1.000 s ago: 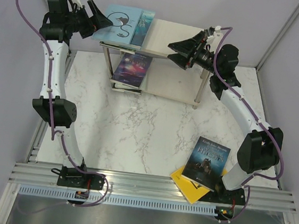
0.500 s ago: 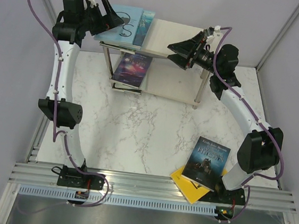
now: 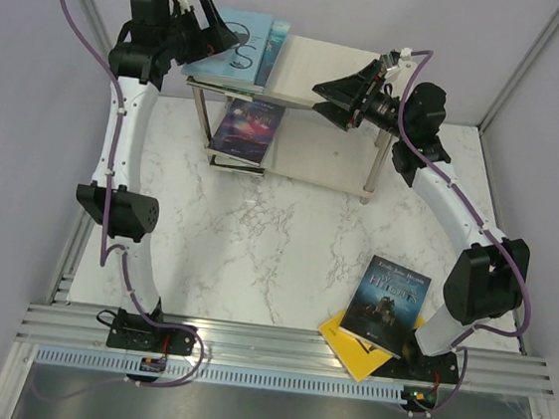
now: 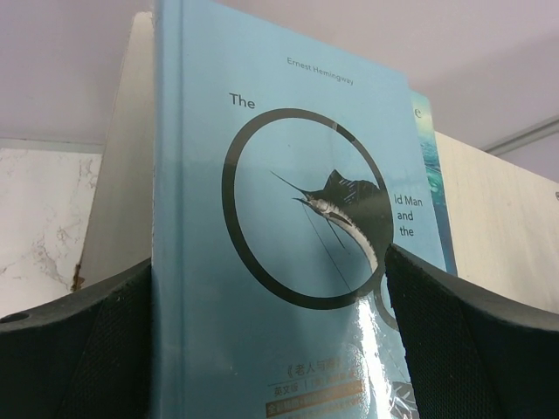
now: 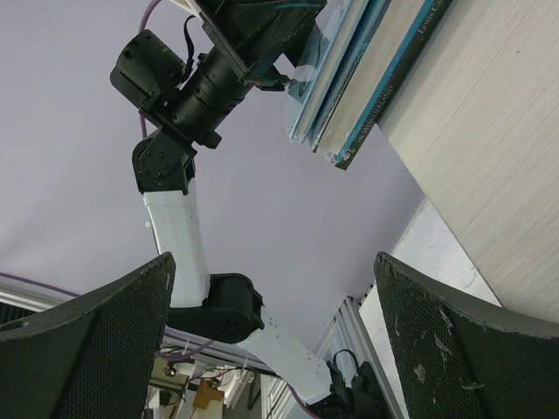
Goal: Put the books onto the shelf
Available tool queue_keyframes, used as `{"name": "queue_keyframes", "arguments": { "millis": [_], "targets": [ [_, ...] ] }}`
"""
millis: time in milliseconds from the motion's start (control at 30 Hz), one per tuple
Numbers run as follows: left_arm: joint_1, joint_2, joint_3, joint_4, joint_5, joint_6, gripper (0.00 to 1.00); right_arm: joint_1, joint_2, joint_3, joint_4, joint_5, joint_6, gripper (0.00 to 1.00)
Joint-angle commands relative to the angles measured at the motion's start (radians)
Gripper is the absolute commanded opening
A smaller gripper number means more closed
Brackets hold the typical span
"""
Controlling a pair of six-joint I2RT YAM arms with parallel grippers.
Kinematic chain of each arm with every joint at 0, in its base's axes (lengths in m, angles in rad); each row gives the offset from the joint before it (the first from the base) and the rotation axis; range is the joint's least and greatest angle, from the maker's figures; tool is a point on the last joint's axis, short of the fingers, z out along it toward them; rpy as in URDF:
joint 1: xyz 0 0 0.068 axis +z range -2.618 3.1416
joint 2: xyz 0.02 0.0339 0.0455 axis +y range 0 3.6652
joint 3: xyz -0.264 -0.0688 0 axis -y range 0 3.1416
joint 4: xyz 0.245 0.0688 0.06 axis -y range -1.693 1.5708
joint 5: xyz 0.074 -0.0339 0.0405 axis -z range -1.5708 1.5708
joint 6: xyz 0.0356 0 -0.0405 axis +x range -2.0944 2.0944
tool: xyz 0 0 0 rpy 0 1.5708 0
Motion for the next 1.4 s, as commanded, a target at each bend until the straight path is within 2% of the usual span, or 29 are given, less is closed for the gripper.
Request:
{"name": "queue_keyframes", "arguments": {
  "millis": [0,333,367,567,767,867,933,967,1033,1067,1100,1167,1233,1367],
  "targets": [
    [-0.030,0.013,0.049,0.060,-0.019,0.049,1.00,-0.007,0.030,-0.030,-0.100,0.004,-0.026,0.98],
    [-0.044,-0.007,0.046,0.072,-0.080,0.078,1.00,-0.005,0.027,-0.049,-0.099,0.002,-0.027,0.98],
    [-0.042,-0.013,0.041,0.069,-0.122,0.097,1.00,-0.007,0.027,-0.049,-0.099,0.001,-0.029,0.98],
    [-0.010,-0.141,-0.020,0.066,-0.388,0.146,1.00,-0.007,0.009,-0.063,-0.111,0.005,-0.041,0.98],
    [0.029,-0.283,-0.113,0.069,-0.451,0.160,1.00,-0.007,-0.004,-0.072,-0.114,0.008,-0.049,0.98],
    [0.029,-0.389,-0.187,0.070,-0.419,0.137,1.00,-0.005,-0.019,-0.063,-0.140,0.017,-0.068,0.98],
    [0.027,-0.461,-0.316,0.072,-0.378,0.103,1.00,-0.007,-0.048,-0.058,-0.219,0.037,-0.133,0.98],
    [0.022,-0.534,-0.423,0.072,-0.329,0.071,1.00,-0.008,-0.063,-0.035,-0.369,0.089,-0.251,0.98],
    [-0.006,-0.619,-0.538,0.072,-0.264,0.028,1.00,-0.008,-0.114,0.003,-0.596,0.210,-0.393,0.98],
    [-0.026,-0.697,-0.646,0.070,-0.255,0.022,1.00,-0.008,-0.131,0.031,-0.796,0.281,-0.450,0.98],
    [-0.059,-0.736,-0.699,0.069,-0.253,0.020,1.00,-0.011,-0.166,0.033,-0.877,0.438,-0.531,0.98],
    [-0.181,-0.806,-0.834,0.069,-0.279,0.029,1.00,-0.030,-0.203,0.005,-1.036,0.555,-0.576,0.98],
    [-0.288,-0.894,-0.914,0.069,-0.275,0.002,1.00,-0.081,-0.264,-0.041,-1.095,0.637,-0.613,0.98],
    [-0.402,-0.960,-1.098,0.073,-0.105,-0.037,1.00,-0.191,-0.370,-0.162,-1.252,0.750,-0.639,0.98]
  ]
}}
